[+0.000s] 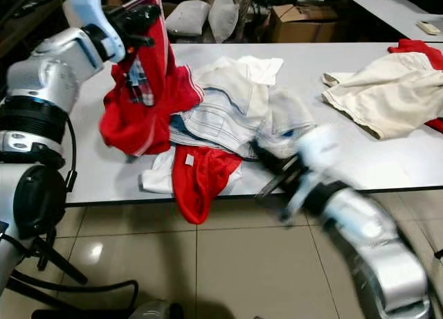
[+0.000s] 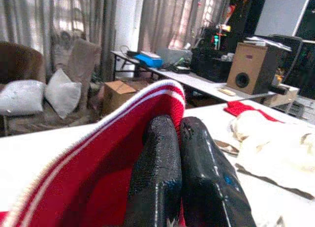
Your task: Hang hanger
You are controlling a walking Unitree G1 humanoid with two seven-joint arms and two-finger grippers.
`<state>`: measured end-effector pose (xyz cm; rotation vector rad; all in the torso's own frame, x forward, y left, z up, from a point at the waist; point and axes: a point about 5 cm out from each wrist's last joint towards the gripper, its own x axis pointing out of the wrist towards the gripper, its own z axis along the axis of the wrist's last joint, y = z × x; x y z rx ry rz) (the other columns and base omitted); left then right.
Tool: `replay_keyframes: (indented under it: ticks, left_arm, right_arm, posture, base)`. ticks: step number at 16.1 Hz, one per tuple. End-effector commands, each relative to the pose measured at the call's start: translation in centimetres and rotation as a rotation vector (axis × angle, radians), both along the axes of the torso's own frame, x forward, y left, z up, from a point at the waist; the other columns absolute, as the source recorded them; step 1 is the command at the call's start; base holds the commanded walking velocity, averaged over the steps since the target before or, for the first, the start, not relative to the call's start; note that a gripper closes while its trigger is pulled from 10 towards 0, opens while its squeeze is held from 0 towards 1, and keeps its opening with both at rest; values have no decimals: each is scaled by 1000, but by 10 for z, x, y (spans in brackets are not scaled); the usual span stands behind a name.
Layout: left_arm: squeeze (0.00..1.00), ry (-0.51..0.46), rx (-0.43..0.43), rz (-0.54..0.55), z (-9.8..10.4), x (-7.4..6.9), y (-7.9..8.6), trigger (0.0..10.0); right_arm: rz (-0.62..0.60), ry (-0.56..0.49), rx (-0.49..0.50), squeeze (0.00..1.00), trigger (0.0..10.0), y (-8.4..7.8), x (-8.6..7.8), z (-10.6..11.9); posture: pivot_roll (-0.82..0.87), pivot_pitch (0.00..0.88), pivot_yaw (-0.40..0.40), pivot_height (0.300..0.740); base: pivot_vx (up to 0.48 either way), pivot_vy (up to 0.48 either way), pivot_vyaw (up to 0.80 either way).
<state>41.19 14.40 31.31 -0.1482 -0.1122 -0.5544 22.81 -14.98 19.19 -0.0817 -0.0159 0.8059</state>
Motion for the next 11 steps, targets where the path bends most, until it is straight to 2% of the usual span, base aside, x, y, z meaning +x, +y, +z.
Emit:
replay_keyframes:
  ticks: [1,5,6,7,10,11]
  left_arm:
    - [0,-51,30,27,12,-1,-2,0]
    - [0,-82,30,24,19,-2,-6,0]
    - [0,-102,21,-34,24,-8,-19,0]
    - [0,-105,19,-53,24,-10,-23,0]
    - [0,-118,26,-88,19,-22,-37,0]
    - [0,-129,41,-78,17,-26,-39,0]
  right_arm:
    - [80,30,-11,0,10000,6,-6,-2]
    - [173,100,-37,0,10000,13,-15,-10]
    - [127,147,-73,0,10000,17,-4,-21]
    - [112,160,-77,0,10000,19,0,-23]
    - [33,237,-13,0,10000,28,21,-30]
    - [-32,287,46,0,10000,30,30,-33]
  posture:
    - [-8,0,41,740]
    - [-13,0,48,740]
    - [-13,0,54,740]
    - [-14,0,55,740]
    - [-8,0,47,740]
    - [2,0,33,740]
  base:
    - [0,0,0]
    - [0,0,0]
    - [0,0,0]
    - [0,0,0]
    - [0,0,0]
    - [0,0,0]
